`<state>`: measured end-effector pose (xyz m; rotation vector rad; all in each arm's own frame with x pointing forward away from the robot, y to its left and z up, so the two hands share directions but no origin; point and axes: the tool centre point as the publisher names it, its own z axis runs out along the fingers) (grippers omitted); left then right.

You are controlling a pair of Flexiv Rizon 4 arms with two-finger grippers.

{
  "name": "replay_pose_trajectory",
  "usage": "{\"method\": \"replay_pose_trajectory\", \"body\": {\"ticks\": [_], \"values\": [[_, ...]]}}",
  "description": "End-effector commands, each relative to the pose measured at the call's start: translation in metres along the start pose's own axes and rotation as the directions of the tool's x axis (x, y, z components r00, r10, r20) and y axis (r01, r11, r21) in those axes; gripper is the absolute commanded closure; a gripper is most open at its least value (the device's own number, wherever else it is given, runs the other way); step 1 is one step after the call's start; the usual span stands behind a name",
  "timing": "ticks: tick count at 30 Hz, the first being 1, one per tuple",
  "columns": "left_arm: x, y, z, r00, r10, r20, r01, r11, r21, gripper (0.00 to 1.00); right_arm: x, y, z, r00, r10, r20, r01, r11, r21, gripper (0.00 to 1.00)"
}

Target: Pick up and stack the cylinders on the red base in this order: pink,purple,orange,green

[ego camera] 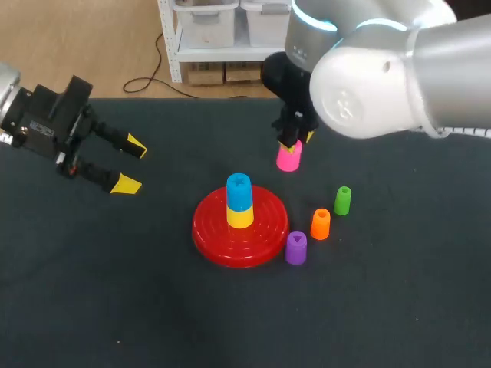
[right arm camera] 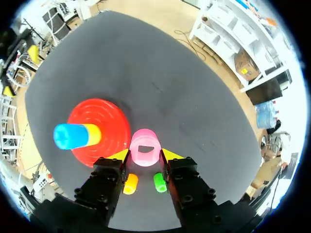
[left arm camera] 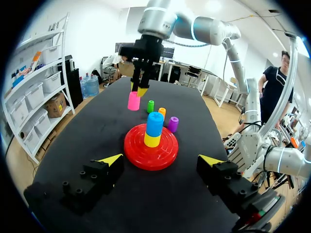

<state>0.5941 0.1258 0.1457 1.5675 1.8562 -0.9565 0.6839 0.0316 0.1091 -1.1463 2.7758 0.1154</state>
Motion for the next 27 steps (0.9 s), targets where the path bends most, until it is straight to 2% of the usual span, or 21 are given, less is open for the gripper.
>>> {"method": "replay_pose_trajectory", "body": {"ticks": [1,2,4,27], "values": [[0.001,0.001,0.0,1.0,0.002,0.002,-0.002,1.0,0.002,0.0,0.007,0.011,-0.029,0.999,-0.019,0.035,0.019,1.0,0.001,1.0],[0.001,0.001,0.0,1.0,0.002,0.002,-0.002,1.0,0.002,0.0,0.006,0.013,-0.034,0.997,-0.039,0.062,0.039,0.999,0.008,1.0],[0.001,0.001,0.0,1.0,0.002,0.002,-0.002,1.0,0.002,0.0,0.004,0.019,-0.045,0.994,-0.05,0.101,0.053,0.998,-0.031,1.0],[0.001,0.001,0.0,1.0,0.002,0.002,-0.002,1.0,0.002,0.0,0.001,0.019,-0.048,0.993,-0.051,0.109,0.055,0.998,-0.038,1.0]]}}
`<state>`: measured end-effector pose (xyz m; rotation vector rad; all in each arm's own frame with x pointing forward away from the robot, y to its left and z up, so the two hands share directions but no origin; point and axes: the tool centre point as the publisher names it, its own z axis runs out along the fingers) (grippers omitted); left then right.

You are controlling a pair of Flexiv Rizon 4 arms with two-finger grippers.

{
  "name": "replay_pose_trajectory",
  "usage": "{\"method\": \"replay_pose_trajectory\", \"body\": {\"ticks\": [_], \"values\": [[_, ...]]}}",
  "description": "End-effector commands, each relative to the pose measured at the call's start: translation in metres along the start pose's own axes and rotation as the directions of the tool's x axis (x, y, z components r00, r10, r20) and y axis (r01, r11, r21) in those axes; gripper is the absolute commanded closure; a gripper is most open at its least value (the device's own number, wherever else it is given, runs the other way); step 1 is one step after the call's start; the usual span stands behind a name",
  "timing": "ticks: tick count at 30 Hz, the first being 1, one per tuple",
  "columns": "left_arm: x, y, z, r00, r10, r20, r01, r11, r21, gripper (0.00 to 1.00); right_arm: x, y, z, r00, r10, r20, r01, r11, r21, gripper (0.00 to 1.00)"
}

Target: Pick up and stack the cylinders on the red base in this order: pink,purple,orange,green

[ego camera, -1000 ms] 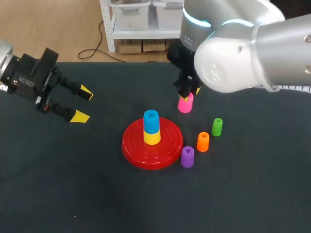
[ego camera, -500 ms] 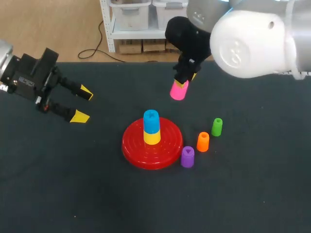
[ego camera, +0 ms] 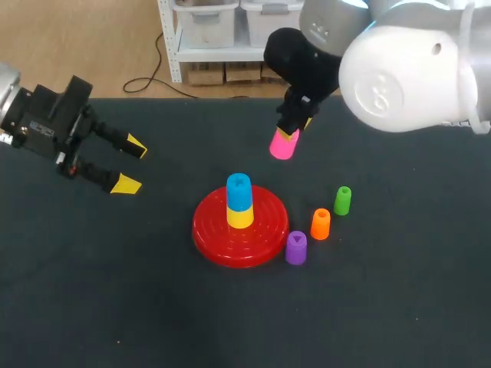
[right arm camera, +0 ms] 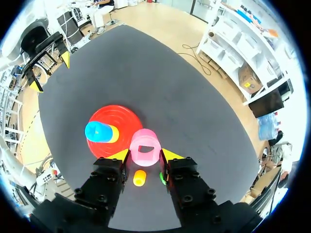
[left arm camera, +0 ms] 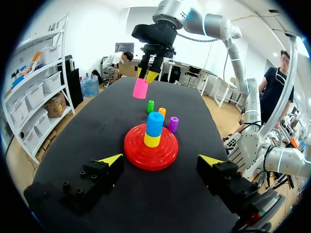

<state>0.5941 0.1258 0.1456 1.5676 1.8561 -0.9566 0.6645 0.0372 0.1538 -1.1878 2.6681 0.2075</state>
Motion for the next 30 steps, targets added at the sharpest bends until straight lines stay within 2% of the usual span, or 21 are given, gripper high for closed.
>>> {"method": "replay_pose_trajectory", "body": {"ticks": [1,6,13,19,30], "values": [[0.001,0.001,0.0,1.0,0.002,0.002,-0.002,1.0,0.002,0.0,-0.005,0.001,-0.005,1.0,-0.006,0.008,0.006,1.0,0.0,1.0],[0.001,0.001,0.0,1.0,0.002,0.002,-0.002,1.0,0.002,0.0,-0.022,0.016,-0.008,0.994,-0.087,-0.067,0.087,0.996,0.002,1.0],[0.001,0.001,0.0,1.0,0.002,0.002,-0.002,1.0,0.002,0.0,-0.039,0.052,-0.001,0.961,-0.22,-0.167,0.221,0.975,-0.011,1.0],[0.001,0.001,0.0,1.0,0.002,0.002,-0.002,1.0,0.002,0.0,-0.039,0.073,0.01,0.939,-0.276,-0.207,0.273,0.961,-0.042,1.0],[0.001,0.001,0.0,1.0,0.002,0.002,-0.002,1.0,0.002,0.0,-0.037,0.089,0.016,0.909,-0.333,-0.251,0.328,0.943,-0.064,1.0]]}}
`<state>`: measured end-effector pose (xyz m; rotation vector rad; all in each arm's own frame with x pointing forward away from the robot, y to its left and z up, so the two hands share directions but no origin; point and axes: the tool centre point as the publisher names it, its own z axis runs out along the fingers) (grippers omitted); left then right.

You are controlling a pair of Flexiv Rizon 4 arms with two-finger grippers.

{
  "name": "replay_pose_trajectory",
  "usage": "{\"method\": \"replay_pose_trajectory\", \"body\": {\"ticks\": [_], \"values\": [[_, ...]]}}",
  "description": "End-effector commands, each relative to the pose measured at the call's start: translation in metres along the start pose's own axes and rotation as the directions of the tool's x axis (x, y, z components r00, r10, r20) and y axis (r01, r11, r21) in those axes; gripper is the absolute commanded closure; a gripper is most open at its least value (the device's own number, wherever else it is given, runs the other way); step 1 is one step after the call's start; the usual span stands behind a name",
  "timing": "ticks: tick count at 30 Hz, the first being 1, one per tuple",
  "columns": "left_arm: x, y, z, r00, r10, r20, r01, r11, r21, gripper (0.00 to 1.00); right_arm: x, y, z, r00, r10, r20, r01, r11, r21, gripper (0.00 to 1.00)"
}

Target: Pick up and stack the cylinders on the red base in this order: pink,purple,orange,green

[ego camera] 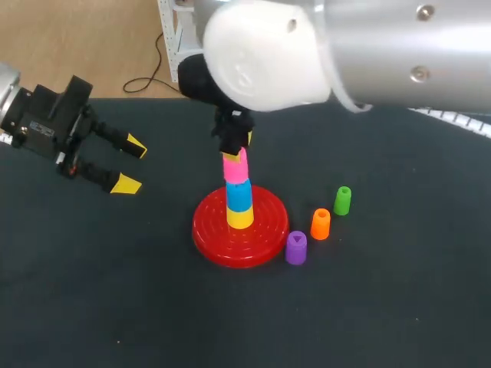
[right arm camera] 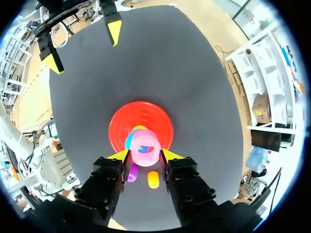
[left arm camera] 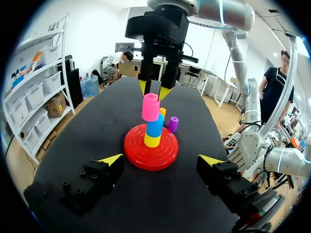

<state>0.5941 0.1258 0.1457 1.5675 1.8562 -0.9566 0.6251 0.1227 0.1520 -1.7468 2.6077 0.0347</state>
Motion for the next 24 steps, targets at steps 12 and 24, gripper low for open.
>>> {"method": "replay_pose_trajectory", "body": {"ticks": [12,24], "values": [[0.001,0.001,0.0,1.0,0.002,0.002,-0.002,1.0,0.002,0.0,0.009,0.006,0.0,0.999,-0.037,-0.02,0.037,0.999,-0.001,1.0],[0.001,0.001,0.0,1.0,0.002,0.002,-0.002,1.0,0.002,0.0,0.011,0.01,-0.001,0.999,-0.05,-0.017,0.05,0.999,0.007,1.0]]}}
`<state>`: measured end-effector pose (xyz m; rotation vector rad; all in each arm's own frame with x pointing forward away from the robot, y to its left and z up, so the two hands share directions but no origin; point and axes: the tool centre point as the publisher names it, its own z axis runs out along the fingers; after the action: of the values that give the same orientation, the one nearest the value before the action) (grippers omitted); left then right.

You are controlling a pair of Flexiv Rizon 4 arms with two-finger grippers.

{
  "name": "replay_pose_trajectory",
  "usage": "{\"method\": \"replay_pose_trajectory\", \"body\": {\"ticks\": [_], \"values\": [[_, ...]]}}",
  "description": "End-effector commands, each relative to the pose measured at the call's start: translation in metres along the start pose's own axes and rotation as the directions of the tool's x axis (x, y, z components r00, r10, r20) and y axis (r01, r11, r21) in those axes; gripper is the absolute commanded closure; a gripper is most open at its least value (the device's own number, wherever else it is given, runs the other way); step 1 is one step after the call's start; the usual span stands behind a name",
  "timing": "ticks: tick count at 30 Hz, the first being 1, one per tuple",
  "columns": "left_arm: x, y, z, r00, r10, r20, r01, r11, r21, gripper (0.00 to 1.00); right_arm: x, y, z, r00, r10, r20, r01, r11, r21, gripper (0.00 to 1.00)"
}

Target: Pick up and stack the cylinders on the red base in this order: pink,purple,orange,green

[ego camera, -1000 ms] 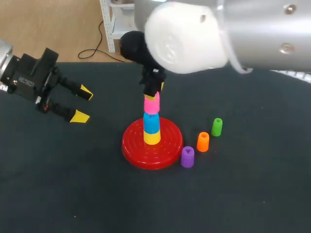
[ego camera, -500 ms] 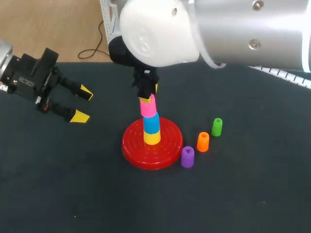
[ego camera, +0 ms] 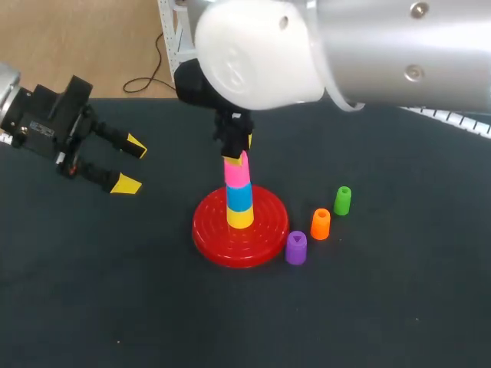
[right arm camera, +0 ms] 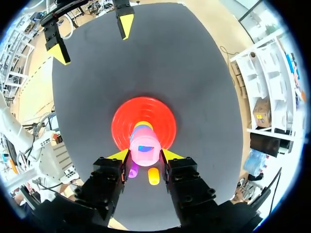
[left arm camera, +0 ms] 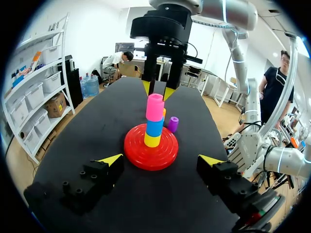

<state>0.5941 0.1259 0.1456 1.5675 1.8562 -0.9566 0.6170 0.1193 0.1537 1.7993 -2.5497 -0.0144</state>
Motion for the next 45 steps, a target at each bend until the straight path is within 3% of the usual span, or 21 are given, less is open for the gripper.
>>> {"method": "replay_pose_trajectory", "body": {"ticks": [1,15,29,36,38,45], "values": [[0.001,0.001,0.0,1.0,0.002,0.002,-0.002,1.0,0.002,0.0,0.005,0.005,0.001,1.0,-0.004,0.009,0.003,1.0,0.012,1.0],[0.001,0.001,0.0,1.0,0.002,0.002,-0.002,1.0,0.002,0.0,0.009,0.01,0.005,1.0,-0.024,0.012,0.024,0.999,0.035,1.0],[0.001,0.001,0.0,1.0,0.002,0.002,-0.002,1.0,0.002,0.0,-0.005,0.007,0.02,0.999,-0.027,-0.026,0.028,0.999,0.041,1.0],[0.001,0.001,0.0,1.0,0.002,0.002,-0.002,1.0,0.002,0.0,-0.004,0.006,0.015,1.0,-0.012,-0.026,0.014,0.998,0.056,1.0],[0.001,0.001,0.0,1.0,0.002,0.002,-0.002,1.0,0.002,0.0,-0.002,0.005,0.006,1.0,0.016,-0.017,-0.014,0.997,0.082,0.0],[0.001,0.001,0.0,1.0,0.002,0.002,-0.002,1.0,0.002,0.0,0.016,-0.002,-0.031,0.993,0.06,0.103,-0.069,0.994,0.088,0.0]]}}
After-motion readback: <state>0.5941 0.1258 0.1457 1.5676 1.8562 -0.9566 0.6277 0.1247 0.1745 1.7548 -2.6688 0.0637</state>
